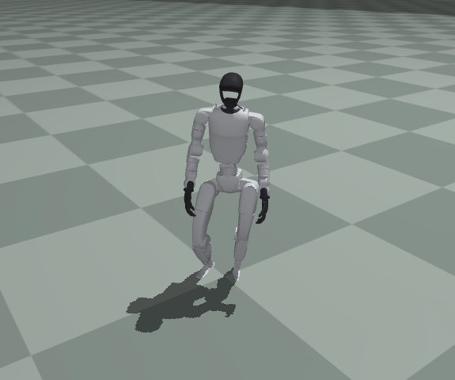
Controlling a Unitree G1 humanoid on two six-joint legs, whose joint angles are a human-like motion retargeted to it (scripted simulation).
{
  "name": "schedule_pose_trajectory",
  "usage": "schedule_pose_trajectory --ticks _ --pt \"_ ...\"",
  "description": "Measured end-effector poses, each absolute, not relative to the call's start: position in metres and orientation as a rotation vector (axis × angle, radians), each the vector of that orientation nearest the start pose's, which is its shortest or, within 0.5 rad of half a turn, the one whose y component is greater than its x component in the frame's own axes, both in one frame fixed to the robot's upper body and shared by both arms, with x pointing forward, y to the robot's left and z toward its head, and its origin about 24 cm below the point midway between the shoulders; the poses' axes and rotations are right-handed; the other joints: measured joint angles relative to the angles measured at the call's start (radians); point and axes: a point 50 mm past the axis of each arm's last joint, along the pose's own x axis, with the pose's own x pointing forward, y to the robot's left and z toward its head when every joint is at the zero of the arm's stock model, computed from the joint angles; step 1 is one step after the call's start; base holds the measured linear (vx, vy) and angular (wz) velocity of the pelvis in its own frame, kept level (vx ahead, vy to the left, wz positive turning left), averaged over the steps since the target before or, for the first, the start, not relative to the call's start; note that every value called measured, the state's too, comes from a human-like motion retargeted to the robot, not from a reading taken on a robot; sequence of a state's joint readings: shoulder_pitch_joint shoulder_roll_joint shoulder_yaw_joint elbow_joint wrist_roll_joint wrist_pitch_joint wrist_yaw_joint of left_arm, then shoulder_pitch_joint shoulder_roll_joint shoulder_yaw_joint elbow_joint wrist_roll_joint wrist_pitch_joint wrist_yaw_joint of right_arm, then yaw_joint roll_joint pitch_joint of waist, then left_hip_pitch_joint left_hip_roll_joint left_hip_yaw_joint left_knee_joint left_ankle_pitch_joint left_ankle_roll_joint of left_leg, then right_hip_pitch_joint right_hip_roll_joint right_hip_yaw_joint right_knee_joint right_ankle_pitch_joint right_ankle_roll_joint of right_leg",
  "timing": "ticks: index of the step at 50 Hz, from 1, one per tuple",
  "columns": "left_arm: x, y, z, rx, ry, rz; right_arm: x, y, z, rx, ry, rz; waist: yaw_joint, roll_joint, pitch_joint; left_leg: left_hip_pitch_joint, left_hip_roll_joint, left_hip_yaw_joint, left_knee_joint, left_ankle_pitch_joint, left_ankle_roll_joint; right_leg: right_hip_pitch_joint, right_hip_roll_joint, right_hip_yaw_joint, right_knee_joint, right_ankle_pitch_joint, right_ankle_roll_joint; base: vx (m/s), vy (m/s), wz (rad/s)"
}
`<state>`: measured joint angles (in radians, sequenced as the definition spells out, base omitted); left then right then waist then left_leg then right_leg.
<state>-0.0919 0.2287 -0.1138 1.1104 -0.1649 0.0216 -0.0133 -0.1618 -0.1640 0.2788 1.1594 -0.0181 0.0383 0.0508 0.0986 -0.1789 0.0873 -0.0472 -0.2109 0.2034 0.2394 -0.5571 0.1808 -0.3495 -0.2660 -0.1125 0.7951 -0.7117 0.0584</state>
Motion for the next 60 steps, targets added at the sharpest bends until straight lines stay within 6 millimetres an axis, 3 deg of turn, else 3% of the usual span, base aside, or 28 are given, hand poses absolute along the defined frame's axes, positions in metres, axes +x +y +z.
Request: schedule_pose_trajectory --ticks 13,18,23,33,38,43,46,50,55,60 --pt "0.140 0.226 -0.147 0.146 1.081 0.060 0.173 -0.181 -0.142 -0.356 1.009 0.222 -0.068 -0.041 -0.009 -0.036 -0.044 0.038 0.074 -0.051 0.016 -0.112 -0.084 0.024 0.194 -0.051 -0.005 0.01 0.01 -0.05" --pt "0.138 0.233 -0.147 0.168 1.092 0.071 0.170 -0.180 -0.143 -0.355 1.016 0.213 -0.064 -0.030 -0.019 -0.027 -0.032 0.038 0.062 -0.061 0.023 -0.108 -0.041 0.031 0.152 -0.040 -0.010 0.06 0.00 -0.14" --pt "0.136 0.240 -0.146 0.172 1.088 0.104 0.155 -0.183 -0.150 -0.362 1.062 0.203 -0.038 -0.042 -0.018 -0.048 -0.031 0.045 0.138 -0.094 0.022 -0.088 -0.044 0.040 0.134 -0.063 -0.021 0.07 -0.03 -0.13" --pt "0.129 0.242 -0.148 0.167 1.100 0.106 0.156 -0.182 -0.149 -0.394 1.043 0.217 0.026 -0.013 -0.037 -0.126 0.036 0.048 0.303 -0.165 0.026 -0.044 0.023 0.018 0.048 -0.062 -0.026 0.11 0.01 -0.21" --pt "0.127 0.240 -0.149 0.171 1.103 0.108 0.157 -0.185 -0.147 -0.397 1.018 0.207 0.007 -0.022 -0.043 -0.088 0.024 0.060 0.290 -0.189 0.034 -0.062 0.001 0.025 0.141 -0.075 -0.026 0.10 0.03 -0.18" --pt "0.142 0.240 -0.143 0.180 1.050 0.126 0.162 -0.191 -0.143 -0.381 0.968 0.161 -0.051 -0.034 -0.029 0.006 -0.008 0.091 0.195 -0.174 0.024 -0.167 -0.102 -0.019 0.409 -0.008 -0.068 0.12 0.01 -0.21" --pt "0.164 0.240 -0.134 0.189 0.977 0.148 0.165 -0.202 -0.139 -0.365 0.942 0.090 -0.099 -0.037 -0.027 0.074 -0.040 0.080 0.080 -0.136 0.015 -0.263 -0.108 0.004 0.531 0.006 -0.088 0.16 -0.01 0.10" --pt "0.199 0.237 -0.116 0.203 0.850 0.167 0.156 -0.219 -0.139 -0.337 0.954 -0.017 -0.147 -0.033 -0.031 0.150 -0.055 0.055 -0.031 -0.092 -0.004 -0.353 -0.063 0.031 0.529 0.027 -0.074 0.20 -0.06 0.27" --pt "0.238 0.229 -0.089 0.217 0.691 0.155 0.137 -0.235 -0.143 -0.309 1.007 -0.111 -0.154 -0.002 -0.029 0.244 -0.026 0.014 -0.120 -0.066 -0.009 -0.348 0.052 0.066 0.327 0.054 -0.035 0.26 -0.08 0.30" --pt "0.240 0.225 -0.085 0.227 0.659 0.141 0.118 -0.238 -0.149 -0.305 1.064 -0.124 -0.134 0.004 -0.030 0.218 0.035 0.004 0.103 -0.164 -0.007 -0.243 0.099 0.079 0.253 0.018 -0.058 0.30 -0.11 0.30"
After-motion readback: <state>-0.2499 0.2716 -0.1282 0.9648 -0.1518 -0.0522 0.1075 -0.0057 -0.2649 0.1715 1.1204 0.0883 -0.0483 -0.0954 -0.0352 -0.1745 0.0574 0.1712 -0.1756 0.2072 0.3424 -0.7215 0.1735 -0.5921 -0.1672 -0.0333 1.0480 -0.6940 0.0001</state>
